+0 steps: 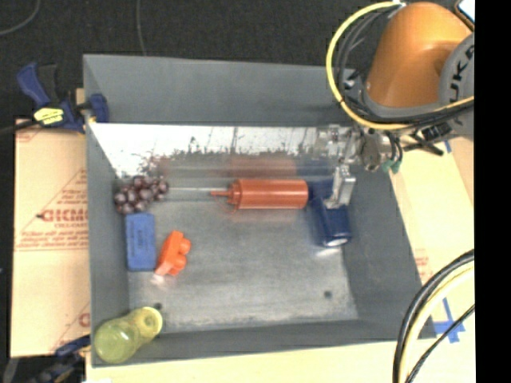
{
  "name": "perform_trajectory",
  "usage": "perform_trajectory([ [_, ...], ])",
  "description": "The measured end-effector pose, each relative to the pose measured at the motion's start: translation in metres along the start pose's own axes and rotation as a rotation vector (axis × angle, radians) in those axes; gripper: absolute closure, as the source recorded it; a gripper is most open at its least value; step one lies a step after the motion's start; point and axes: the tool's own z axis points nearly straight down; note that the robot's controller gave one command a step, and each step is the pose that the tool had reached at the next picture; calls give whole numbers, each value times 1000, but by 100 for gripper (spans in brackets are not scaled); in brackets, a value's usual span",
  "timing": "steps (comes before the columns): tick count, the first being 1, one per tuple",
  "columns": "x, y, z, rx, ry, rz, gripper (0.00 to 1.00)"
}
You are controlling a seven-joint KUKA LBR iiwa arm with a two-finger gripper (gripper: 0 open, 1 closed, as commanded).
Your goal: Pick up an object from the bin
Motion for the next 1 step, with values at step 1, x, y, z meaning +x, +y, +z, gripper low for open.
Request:
perform_trajectory([
  [1,-1,0,-5,2,-9,-2,0],
])
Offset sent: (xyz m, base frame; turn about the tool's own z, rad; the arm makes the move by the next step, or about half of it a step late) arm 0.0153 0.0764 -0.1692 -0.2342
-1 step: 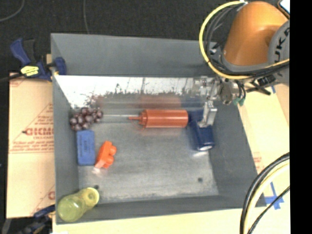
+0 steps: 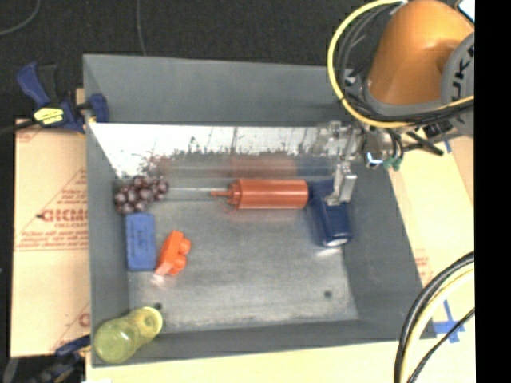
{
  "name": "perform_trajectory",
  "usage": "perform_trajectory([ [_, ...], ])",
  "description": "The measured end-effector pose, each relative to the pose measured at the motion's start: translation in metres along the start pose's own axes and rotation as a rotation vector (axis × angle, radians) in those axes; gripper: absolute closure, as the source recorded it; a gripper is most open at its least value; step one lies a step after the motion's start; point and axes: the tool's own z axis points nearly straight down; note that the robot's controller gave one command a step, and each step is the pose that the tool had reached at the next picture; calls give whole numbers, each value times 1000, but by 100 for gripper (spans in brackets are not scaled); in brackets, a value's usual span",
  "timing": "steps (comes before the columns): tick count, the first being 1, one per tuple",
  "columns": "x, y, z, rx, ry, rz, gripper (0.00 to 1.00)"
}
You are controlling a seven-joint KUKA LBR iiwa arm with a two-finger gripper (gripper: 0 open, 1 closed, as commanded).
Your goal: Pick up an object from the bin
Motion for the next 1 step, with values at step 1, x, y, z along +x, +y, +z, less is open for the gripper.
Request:
perform_trajectory([
  [1,-12,57,131,1,-7,-175,0],
])
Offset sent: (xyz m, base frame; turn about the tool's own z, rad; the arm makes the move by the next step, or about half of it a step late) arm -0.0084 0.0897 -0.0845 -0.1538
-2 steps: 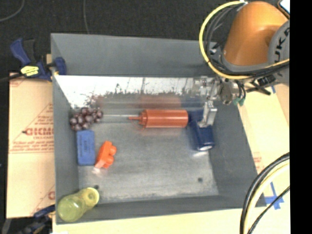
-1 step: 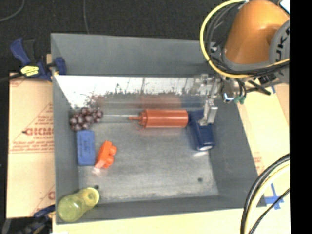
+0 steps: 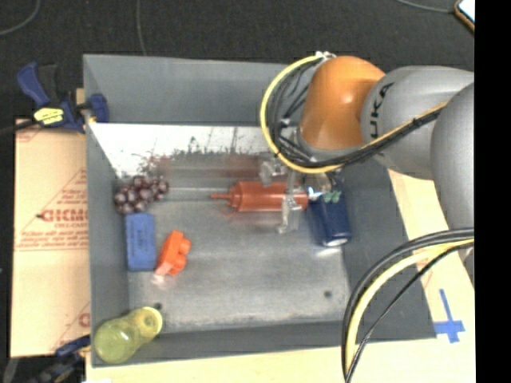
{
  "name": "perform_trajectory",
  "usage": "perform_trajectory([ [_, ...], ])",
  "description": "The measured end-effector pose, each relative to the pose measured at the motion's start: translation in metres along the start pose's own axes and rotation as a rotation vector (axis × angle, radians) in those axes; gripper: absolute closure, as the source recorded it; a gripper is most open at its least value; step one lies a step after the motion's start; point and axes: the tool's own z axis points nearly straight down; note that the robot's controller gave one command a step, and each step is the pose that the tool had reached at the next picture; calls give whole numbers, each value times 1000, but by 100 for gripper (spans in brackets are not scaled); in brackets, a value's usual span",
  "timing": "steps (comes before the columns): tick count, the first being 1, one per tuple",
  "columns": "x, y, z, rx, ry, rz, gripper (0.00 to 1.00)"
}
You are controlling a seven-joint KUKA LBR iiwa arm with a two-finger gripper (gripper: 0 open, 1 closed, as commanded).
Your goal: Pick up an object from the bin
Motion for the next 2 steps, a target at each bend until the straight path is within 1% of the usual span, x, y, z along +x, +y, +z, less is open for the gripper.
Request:
perform_trajectory([
  [1,13,35,-51,0,-6,20,0],
  [2,10,8,13,0,-5,370,0],
])
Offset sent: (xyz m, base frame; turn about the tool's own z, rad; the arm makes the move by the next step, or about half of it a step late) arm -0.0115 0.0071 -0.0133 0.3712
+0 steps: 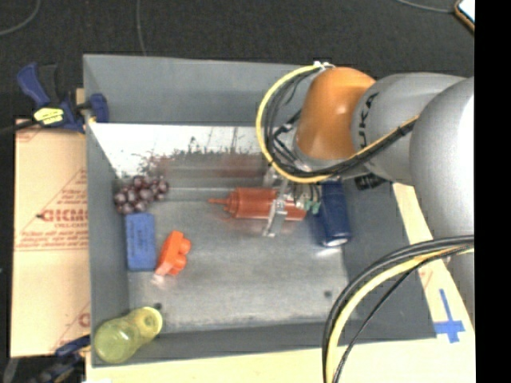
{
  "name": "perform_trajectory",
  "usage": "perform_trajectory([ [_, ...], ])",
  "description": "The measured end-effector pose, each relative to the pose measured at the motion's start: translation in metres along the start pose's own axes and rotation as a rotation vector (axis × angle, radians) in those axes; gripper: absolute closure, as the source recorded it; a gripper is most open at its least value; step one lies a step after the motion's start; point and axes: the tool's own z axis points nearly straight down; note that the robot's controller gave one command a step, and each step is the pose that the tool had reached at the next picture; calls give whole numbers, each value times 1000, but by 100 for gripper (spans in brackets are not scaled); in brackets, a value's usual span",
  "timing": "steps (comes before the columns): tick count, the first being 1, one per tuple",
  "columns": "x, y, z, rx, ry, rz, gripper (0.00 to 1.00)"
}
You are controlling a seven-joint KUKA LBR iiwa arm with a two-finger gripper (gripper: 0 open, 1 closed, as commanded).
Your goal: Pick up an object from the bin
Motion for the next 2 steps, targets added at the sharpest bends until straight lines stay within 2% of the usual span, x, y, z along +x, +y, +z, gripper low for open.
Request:
perform_trajectory([
  [1,-7,-12,29,0,1,-265,0],
  [2,-12,5,29,0,-8,117,100],
])
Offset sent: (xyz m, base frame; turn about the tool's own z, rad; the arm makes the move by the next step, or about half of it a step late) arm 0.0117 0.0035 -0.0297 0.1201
